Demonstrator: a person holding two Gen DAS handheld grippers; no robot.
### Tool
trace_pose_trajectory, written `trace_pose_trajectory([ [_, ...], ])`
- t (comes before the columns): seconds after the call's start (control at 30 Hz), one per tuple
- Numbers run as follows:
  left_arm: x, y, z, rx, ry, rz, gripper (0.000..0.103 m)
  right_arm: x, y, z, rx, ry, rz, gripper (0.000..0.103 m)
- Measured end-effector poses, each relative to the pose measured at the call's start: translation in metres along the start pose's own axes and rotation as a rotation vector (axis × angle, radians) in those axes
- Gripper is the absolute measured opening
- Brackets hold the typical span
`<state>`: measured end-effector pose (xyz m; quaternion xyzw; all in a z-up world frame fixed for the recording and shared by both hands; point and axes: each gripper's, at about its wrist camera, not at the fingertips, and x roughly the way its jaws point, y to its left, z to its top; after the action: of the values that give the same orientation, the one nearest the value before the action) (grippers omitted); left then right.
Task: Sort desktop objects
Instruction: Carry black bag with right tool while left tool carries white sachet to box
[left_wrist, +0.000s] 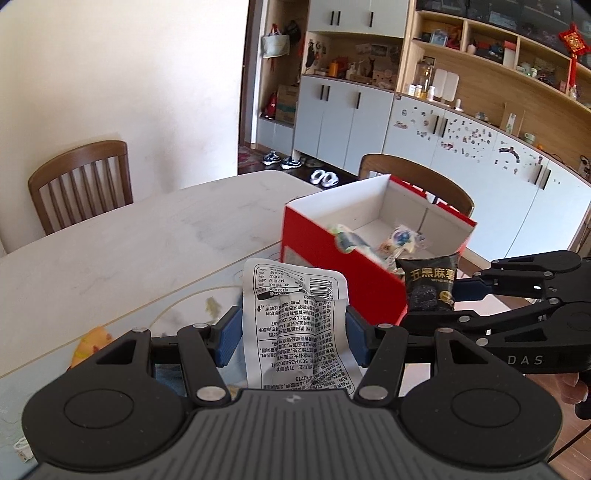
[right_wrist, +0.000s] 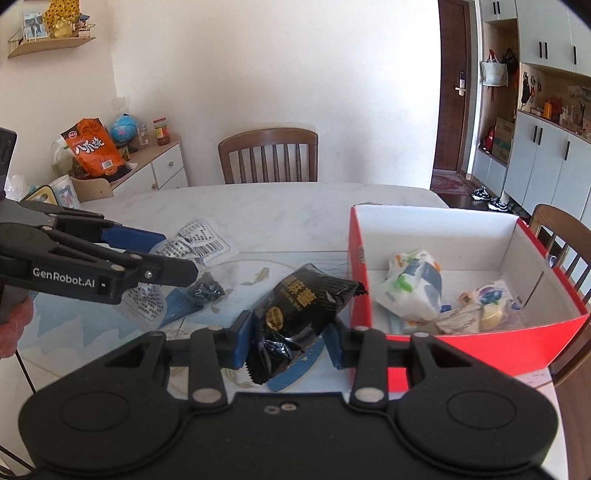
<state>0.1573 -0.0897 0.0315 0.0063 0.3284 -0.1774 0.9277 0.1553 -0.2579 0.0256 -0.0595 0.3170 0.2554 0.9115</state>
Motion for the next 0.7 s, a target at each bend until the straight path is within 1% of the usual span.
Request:
trace_pose_trajectory([
  [0.33,0.015,-0.031,0.019,0.0,-0.001,-0.029,0.058,-0.012,-0.037,0.008,0.027,0.002,0.02,0.039],
  [0.7,0.041,-0.06,0.039,0.0,-0.001,-0.025,0.058,-0.012,-0.086,0.015,0.041,-0.003,0.035,0.039],
])
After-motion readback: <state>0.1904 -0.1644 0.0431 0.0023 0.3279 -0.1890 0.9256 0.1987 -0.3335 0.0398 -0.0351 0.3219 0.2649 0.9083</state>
